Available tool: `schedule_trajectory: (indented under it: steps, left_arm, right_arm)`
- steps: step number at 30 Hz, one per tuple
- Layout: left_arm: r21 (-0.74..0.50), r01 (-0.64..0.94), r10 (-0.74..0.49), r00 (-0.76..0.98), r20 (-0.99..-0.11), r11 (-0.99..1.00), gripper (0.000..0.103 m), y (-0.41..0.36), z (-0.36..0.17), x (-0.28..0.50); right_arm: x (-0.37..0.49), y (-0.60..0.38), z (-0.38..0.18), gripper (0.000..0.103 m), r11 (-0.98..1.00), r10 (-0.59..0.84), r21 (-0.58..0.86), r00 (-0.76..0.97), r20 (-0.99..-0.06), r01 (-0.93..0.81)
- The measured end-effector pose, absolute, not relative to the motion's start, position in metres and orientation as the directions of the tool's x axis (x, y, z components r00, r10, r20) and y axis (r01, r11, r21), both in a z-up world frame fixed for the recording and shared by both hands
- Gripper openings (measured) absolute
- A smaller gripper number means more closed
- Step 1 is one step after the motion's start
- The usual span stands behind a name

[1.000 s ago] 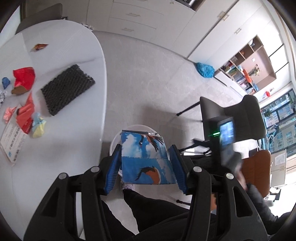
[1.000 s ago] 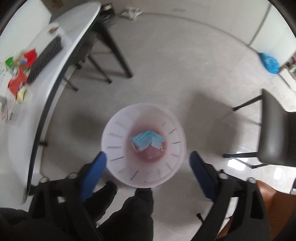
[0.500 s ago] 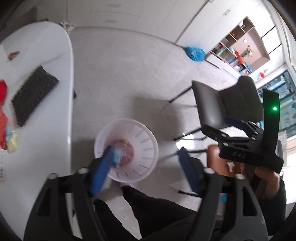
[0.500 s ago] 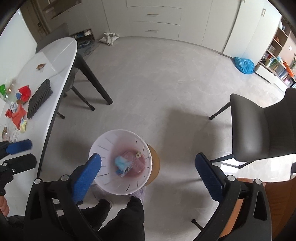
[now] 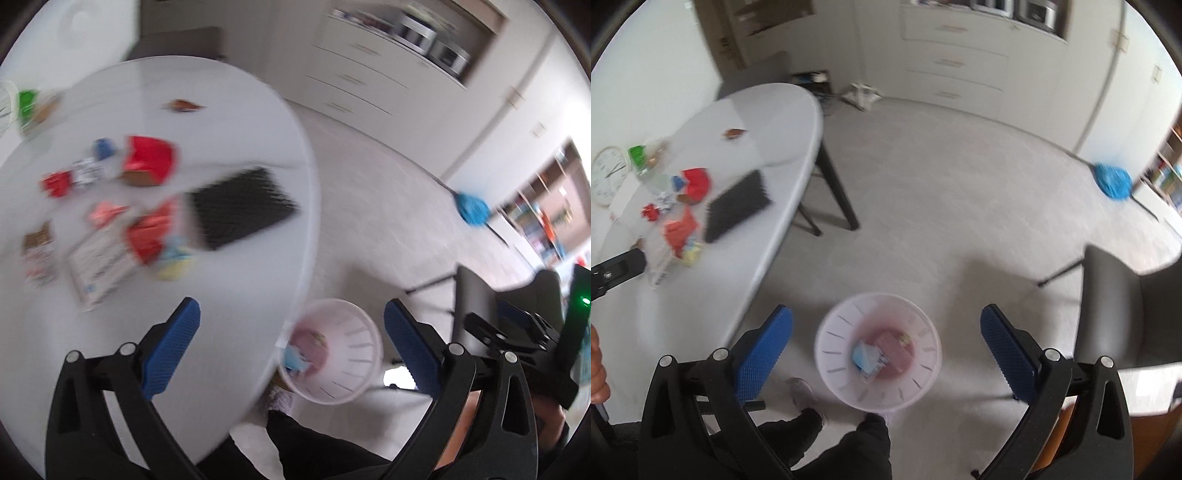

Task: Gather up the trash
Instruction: 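Move both open tools back over the table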

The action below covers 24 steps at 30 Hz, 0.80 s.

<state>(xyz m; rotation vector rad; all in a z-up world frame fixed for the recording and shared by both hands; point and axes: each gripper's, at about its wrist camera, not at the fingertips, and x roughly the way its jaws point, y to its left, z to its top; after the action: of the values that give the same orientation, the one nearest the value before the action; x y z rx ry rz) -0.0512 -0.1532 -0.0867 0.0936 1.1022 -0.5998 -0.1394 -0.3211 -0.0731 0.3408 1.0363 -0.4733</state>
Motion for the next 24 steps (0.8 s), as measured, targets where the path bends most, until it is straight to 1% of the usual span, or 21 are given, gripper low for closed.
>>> schedule_trajectory:
  steps: [6,13,20,24]
  left_arm:
    - [-0.199,0.348,-0.338,0.400,-0.852,0.916,0.095,-0.081,-0.083,-0.024]
    - [-0.191,0.233,-0.279,0.446,-0.850,0.953,0.095,-0.016,-0.088,-0.002]
    - [-0.217,0.142,-0.258,0.439,-0.861,0.966,0.095,0.036,-0.098,0.019]
    - [-0.205,0.094,-0.225,0.450,-0.864,0.974,0.095,0.059,-0.106,0.036]
  right_arm:
    - [-0.086,-0.274,-0.063,0.101,0.919,-0.147,0.064,0.490,-0.859,0.388]
    - [-0.031,-0.218,-0.069,0.101,0.965,-0.036,0.104,0.514,-0.857,0.242]
    - [0.003,-0.178,-0.073,0.101,0.980,0.018,0.115,0.507,-0.862,0.161]
    - [0.020,-0.163,-0.075,0.101,0.982,0.027,0.115,0.495,-0.869,0.147]
